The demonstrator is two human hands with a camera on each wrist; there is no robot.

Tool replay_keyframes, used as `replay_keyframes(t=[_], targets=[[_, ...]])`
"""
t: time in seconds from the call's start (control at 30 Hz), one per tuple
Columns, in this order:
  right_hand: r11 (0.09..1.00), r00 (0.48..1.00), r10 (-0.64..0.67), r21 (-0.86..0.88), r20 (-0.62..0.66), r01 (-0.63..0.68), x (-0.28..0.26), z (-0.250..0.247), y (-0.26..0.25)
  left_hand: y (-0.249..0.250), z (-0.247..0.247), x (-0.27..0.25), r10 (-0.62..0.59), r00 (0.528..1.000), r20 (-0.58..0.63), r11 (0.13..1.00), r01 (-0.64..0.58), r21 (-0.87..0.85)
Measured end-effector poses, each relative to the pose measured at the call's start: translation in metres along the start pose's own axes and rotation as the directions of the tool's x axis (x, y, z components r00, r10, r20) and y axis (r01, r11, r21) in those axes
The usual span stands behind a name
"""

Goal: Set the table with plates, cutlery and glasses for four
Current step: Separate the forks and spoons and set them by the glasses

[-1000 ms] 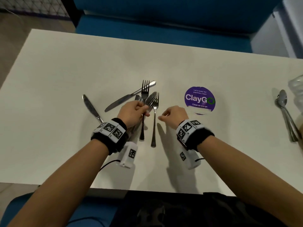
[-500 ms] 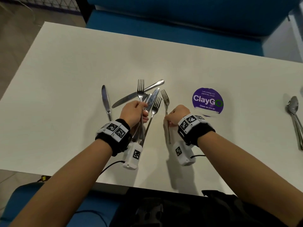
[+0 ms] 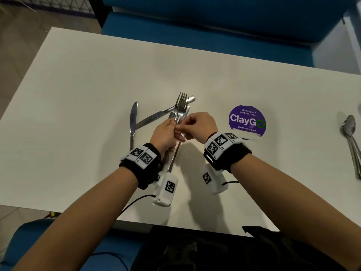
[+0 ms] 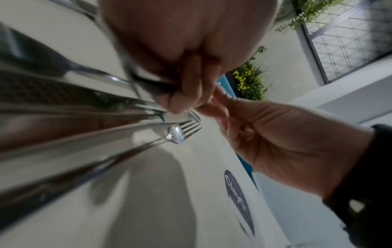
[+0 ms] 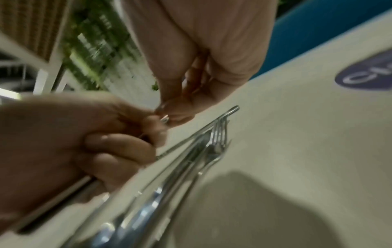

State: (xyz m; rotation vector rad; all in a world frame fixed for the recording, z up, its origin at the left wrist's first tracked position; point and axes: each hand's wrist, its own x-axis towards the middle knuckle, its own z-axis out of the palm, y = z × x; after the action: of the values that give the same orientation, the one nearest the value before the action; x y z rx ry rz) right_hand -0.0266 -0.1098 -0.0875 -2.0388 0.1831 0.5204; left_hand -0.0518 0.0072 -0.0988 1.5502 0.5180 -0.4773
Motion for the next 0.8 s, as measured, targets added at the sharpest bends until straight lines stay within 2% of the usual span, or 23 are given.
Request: replay_keyframes(t=[0.07,0.17,0.23,0.3,0.47,0.67,0.73,0.8], targets=[[0.993,0.997,0.059,-0.103,-0.047,-0.064,0.002,-0.001,0.008,-0.001,-0.007,0.001,-0.016,1.0,-0.001,1.0,0.016,0.011],[0.94,0.975,0.22,-0.273,0.029,-0.204,0.0,0.01,0.022,0.0,-0.017,0.003,-0.027,1.0,0.003,1.0,0.027,0.01],[0.879,0.973,0.229,-0.436,0.032,-0.193,-0.001,0.023,0.023,0.001,-0.021,0.004,-0.027,1.0,0.003,1.0,0.027,0.013],[0.849,0.978,0.208,-0.497,0.006,-0.177,-0.001,0.031,0.021,0.003,-0.024,0.003,-0.018,1.0,0.009,1.0,0.018,0.019],[0.859,0.956,0.294,-0.432,-0.025,-0.275,0.008,0.024,0.027,0.0,-0.03,0.004,0.007,1.0,0.012,0.999,-0.007,0.041],[0.887,0.942,0.337,-0.34,0.008,-0.314,0.012,0.016,0.037,-0.008,-0.029,0.003,0.011,1.0,0.01,0.999,-0.012,0.038],[0.907,0.953,0.304,-0.303,-0.013,-0.294,0.012,0.009,0.034,-0.01,-0.027,-0.001,0.016,1.0,0.01,0.997,-0.017,0.077],[0.958,0.972,0.231,-0.165,-0.04,-0.235,0.009,0.0,0.023,-0.012,-0.026,-0.004,0.022,1.0,0.016,0.996,-0.023,0.085]])
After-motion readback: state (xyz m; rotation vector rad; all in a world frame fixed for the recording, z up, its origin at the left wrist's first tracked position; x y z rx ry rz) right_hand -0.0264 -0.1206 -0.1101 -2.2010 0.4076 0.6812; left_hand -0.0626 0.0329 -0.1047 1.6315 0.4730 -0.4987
